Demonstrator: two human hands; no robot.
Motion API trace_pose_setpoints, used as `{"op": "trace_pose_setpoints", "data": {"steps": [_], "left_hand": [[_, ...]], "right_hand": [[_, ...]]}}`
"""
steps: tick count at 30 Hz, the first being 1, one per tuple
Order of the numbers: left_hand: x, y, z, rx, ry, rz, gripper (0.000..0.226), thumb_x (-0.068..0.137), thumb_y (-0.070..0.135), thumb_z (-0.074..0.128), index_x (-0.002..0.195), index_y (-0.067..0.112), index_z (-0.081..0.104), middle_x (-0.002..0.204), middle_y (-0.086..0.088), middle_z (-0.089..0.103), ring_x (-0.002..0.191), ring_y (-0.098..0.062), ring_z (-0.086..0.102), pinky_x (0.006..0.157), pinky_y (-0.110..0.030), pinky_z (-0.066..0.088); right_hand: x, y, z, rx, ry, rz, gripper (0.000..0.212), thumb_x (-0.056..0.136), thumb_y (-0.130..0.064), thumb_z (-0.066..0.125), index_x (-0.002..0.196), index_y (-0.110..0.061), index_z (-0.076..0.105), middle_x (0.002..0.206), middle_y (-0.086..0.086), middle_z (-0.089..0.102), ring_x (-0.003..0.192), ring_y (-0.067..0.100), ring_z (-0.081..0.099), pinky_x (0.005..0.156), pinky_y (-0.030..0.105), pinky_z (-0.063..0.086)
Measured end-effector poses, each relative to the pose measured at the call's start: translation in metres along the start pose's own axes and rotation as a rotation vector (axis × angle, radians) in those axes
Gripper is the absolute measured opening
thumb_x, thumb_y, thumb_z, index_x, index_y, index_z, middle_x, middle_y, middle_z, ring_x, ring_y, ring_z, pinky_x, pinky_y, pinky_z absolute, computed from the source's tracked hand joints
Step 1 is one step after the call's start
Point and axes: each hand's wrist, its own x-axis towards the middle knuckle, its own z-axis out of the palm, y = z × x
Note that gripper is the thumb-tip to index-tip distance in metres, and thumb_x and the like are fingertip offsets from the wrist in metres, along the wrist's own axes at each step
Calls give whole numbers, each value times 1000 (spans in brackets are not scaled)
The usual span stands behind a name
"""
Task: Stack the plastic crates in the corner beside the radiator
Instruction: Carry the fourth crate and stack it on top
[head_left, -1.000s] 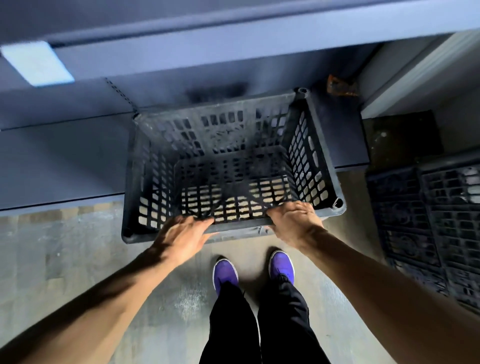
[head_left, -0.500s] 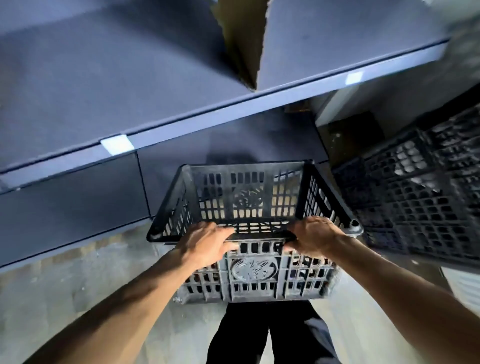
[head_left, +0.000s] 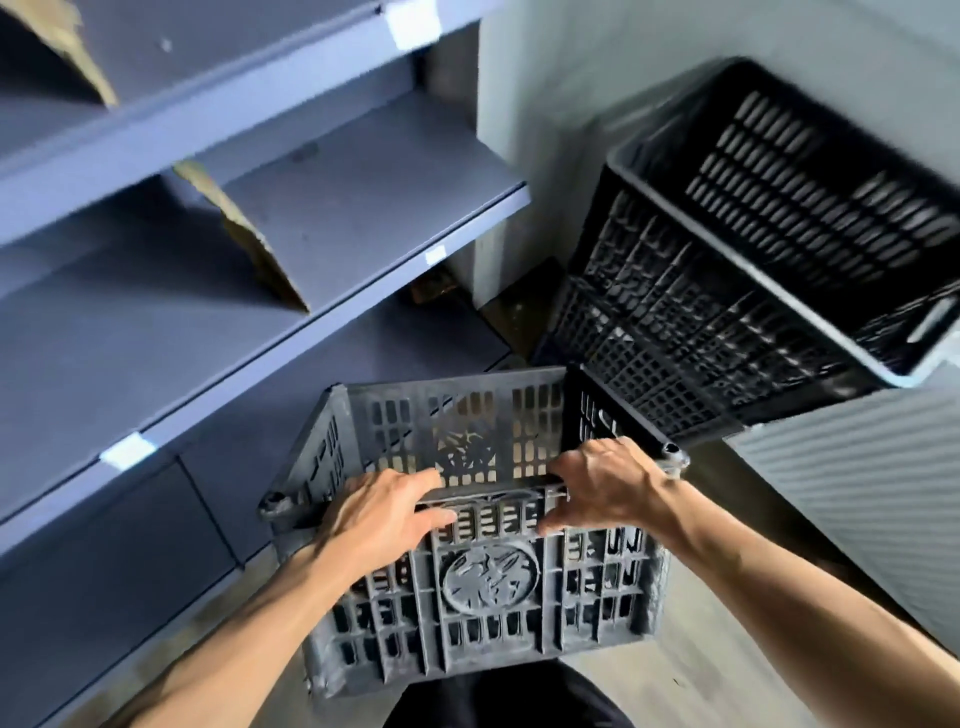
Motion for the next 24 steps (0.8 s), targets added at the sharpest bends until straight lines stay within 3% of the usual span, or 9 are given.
{"op": "trace_pose_setpoints", "data": {"steps": [4,8,12,15,18,21,24], "left_hand": [[-11,52,-38,101,41,58,50,88,59,57,129,30,58,50,5,55,37,0,48,40,-9,30],[-22,93,-72,130,99,131,54,84,65,56,125,30,60,56,0,65,47,-5,59,53,-15,35],[-31,130,-101,223,219,185,53,83,69,54,119,31,62,49,1,59,43,-1,51,57,-19,34],[-41,148,-117,288,292,248,54,83,71,51,117,31,62,48,1,57,46,-5,54,59,-23,35],[-52,159,-135,318,367,295,55,81,73,50,117,33,62,45,3,50,48,-8,49,62,-27,39],[-61,166,-157,358,438,360,52,81,74,49,110,33,63,44,5,43,55,-12,45,63,-28,40],[-71,171,-185,403,492,419,49,80,75,47,104,35,62,48,4,43,66,-16,57,65,-30,41]], "right_hand": [[-59,14,-33,19,216,-27,76,76,-74,57,139,-33,45,79,-5,71,56,10,60,46,19,40],[-111,27,-72,62,361,20,62,79,-71,58,127,-33,57,83,-5,73,59,14,62,55,22,46],[-143,42,-95,60,455,101,58,76,-79,52,106,-31,64,67,-9,62,54,13,56,56,24,41],[-162,50,-104,0,574,127,74,69,-93,33,80,-25,61,60,-7,60,52,15,56,55,29,46],[-180,50,-113,-54,688,142,81,68,-97,23,69,-22,53,52,-7,55,46,15,54,51,28,45],[-201,45,-132,-77,765,188,78,69,-96,27,67,-22,51,52,-8,52,46,16,50,51,27,39],[-219,32,-155,-59,812,267,71,65,-95,37,65,-25,46,55,-5,58,53,18,55,55,29,43]]}}
